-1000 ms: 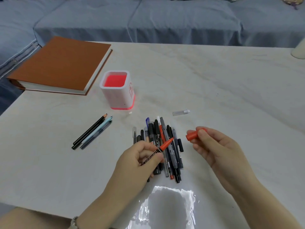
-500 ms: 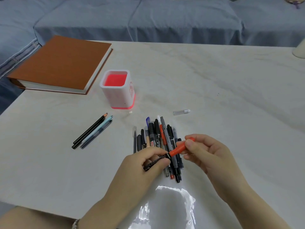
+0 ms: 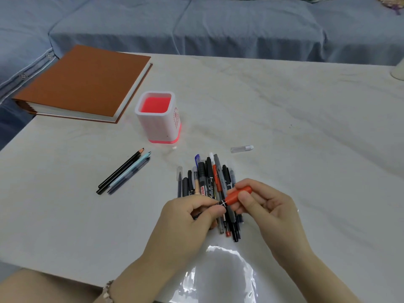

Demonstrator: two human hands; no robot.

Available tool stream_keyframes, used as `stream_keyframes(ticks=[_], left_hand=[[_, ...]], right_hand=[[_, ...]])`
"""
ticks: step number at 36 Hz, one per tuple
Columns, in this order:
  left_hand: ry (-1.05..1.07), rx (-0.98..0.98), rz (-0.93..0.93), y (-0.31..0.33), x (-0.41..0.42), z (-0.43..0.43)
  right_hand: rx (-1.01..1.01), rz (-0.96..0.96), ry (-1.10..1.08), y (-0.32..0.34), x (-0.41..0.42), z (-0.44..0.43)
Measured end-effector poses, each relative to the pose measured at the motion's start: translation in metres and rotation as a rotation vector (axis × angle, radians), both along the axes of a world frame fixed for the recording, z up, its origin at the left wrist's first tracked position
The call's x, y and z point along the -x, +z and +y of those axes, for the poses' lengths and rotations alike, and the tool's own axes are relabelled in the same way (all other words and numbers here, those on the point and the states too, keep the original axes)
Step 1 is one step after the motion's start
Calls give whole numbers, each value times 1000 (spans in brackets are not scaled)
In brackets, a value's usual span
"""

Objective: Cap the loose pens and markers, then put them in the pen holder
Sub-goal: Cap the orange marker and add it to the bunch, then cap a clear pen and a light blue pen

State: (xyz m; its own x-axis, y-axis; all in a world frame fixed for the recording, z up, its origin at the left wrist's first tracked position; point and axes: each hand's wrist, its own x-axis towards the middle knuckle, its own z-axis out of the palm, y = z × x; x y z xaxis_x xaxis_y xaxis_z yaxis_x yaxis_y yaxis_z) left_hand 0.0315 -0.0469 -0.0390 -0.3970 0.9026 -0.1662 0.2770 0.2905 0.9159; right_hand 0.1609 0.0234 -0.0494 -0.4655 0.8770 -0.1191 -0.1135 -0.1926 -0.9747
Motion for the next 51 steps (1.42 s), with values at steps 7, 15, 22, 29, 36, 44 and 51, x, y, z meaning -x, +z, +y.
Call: stream_keyframes(ticks=[7, 15, 22, 29, 36, 44, 51], left_hand=[[22, 145, -349, 7, 7, 8], [22, 93, -261, -9, 17, 17], [77, 96, 451, -38, 75, 13], [148, 229, 990, -69, 139, 2], [96, 202, 1066, -79, 138, 3], [57, 253, 1046, -78, 125, 14], [81, 100, 762, -54, 88, 20]], right_hand=[[-46, 56, 69, 4, 4, 6], [-5, 10, 23, -11, 23, 13], [-57, -247, -94, -26, 34, 33], [-319, -490, -78, -28, 42, 52], [-615, -774, 117, -48, 66, 43], [-712, -836, 74, -45, 32, 43], [-561, -1160, 92, -49, -31, 67]])
